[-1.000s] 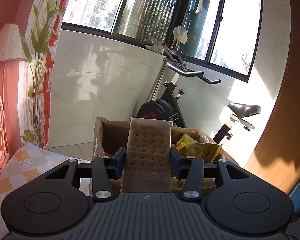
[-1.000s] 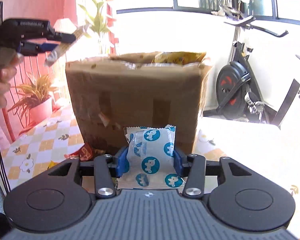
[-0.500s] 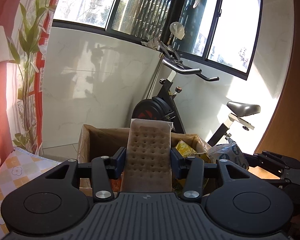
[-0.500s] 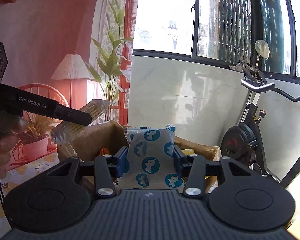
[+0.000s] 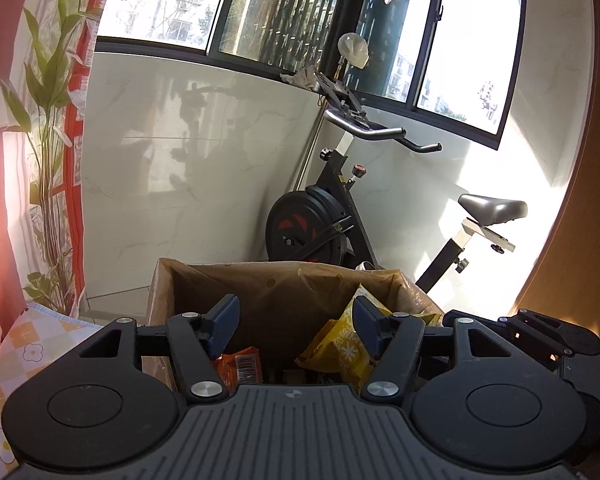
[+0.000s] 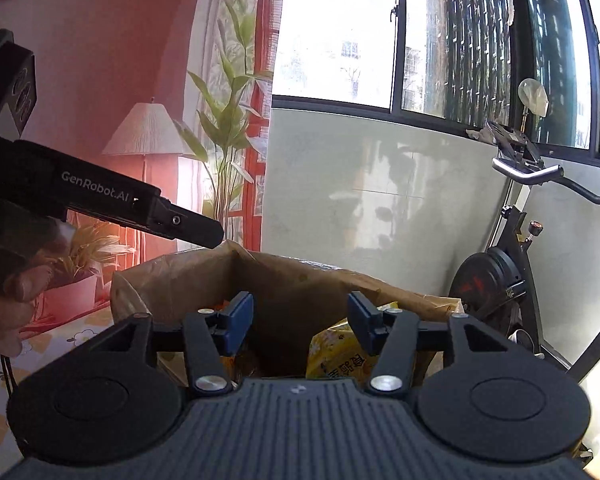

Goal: Organize snacks
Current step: 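Carry the cracker and blue-white packets over the box and open both tools, then return both tools to the snacks and grasp the small clear packet with the right tool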

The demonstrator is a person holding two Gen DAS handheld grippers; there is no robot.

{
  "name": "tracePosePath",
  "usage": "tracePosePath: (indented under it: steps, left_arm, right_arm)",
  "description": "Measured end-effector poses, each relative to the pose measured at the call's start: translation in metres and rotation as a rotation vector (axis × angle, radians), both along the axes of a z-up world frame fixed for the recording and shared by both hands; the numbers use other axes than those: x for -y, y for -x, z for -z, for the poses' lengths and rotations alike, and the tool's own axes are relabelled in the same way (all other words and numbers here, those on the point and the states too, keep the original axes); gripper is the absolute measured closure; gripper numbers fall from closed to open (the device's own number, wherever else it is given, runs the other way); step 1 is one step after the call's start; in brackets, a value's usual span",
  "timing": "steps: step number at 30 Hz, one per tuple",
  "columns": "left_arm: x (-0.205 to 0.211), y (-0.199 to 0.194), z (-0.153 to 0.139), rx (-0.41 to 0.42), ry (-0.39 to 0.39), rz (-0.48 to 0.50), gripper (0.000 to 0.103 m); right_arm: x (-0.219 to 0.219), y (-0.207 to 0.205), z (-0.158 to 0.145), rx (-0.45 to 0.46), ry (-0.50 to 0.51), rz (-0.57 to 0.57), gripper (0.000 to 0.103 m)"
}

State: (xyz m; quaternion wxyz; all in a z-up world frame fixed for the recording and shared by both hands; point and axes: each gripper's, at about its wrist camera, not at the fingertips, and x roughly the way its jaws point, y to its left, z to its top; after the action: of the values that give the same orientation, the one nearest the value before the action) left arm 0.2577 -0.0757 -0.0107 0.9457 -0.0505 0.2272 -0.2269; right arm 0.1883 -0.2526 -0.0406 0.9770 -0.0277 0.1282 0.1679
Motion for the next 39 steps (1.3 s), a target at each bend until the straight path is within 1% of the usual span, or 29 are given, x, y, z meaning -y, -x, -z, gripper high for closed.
tracePosePath:
  steps: [1, 2, 3, 5, 7, 9, 11, 13, 16, 18, 19, 21, 23, 25, 28, 33, 35, 39]
  left_arm:
    - [-0.005, 0.004, -0.001, 0.000, 0.007, -0.008, 0.038]
    - [-0.012, 0.010, -0.003, 0.002, 0.013, -0.020, 0.038]
    - [-0.018, 0.015, -0.004, 0.007, 0.015, -0.027, 0.038]
    - [-0.030, 0.028, -0.009, 0.021, 0.006, -0.053, 0.038]
    - [-0.039, 0.038, -0.014, 0.019, 0.001, -0.072, 0.038]
    - [-0.049, 0.049, -0.018, 0.002, -0.002, -0.088, 0.038]
    - [-0.056, 0.064, -0.015, -0.013, -0.010, -0.108, 0.038]
    - [-0.060, 0.078, -0.005, -0.030, -0.022, -0.128, 0.038]
    - [-0.067, 0.103, 0.021, -0.069, -0.040, -0.170, 0.039]
    - [-0.075, 0.116, 0.042, -0.109, -0.036, -0.210, 0.039]
    - [-0.076, 0.122, 0.050, -0.117, -0.035, -0.227, 0.039]
    - [-0.079, 0.133, 0.066, -0.120, -0.062, -0.272, 0.039]
    - [-0.084, 0.139, 0.077, -0.128, -0.053, -0.296, 0.039]
    - [-0.085, 0.141, 0.084, -0.136, -0.060, -0.322, 0.039]
    - [-0.090, 0.143, 0.091, -0.129, -0.071, -0.359, 0.040]
    - [-0.089, 0.141, 0.097, -0.143, -0.069, -0.390, 0.040]
    - [-0.084, 0.139, 0.100, -0.156, -0.067, -0.393, 0.040]
    - [-0.079, 0.137, 0.108, -0.170, -0.070, -0.382, 0.040]
  right_arm:
    - [0.007, 0.010, 0.000, 0.007, -0.024, -0.009, 0.046]
    - [0.013, 0.018, 0.001, 0.012, -0.044, -0.012, 0.042]
    - [0.019, 0.026, 0.003, 0.017, -0.062, -0.014, 0.040]
    - [0.032, 0.043, 0.009, 0.023, -0.087, -0.006, 0.040]
    - [0.046, 0.060, 0.019, 0.009, -0.105, 0.014, 0.040]
    - [0.056, 0.069, 0.030, -0.015, -0.120, 0.028, 0.040]
    - [0.065, 0.079, 0.043, -0.041, -0.129, 0.047, 0.040]
    - [0.074, 0.090, 0.060, -0.066, -0.147, 0.061, 0.040]
    - [0.080, 0.099, 0.082, -0.107, -0.148, 0.063, 0.040]
    - [0.083, 0.103, 0.098, -0.151, -0.142, 0.054, 0.041]
    - [0.085, 0.104, 0.109, -0.180, -0.149, 0.050, 0.041]
    - [0.087, 0.105, 0.121, -0.214, -0.149, 0.051, 0.041]
    - [0.090, 0.101, 0.137, -0.265, -0.145, 0.061, 0.043]
    - [0.094, 0.098, 0.149, -0.299, -0.142, 0.067, 0.043]
    - [0.096, 0.094, 0.167, -0.341, -0.080, 0.065, 0.043]
    - [0.085, 0.088, 0.188, -0.368, 0.120, 0.002, 0.044]
    - [0.082, 0.084, 0.194, -0.371, 0.181, -0.016, 0.044]
    - [0.078, 0.072, 0.201, -0.386, 0.234, -0.047, 0.043]
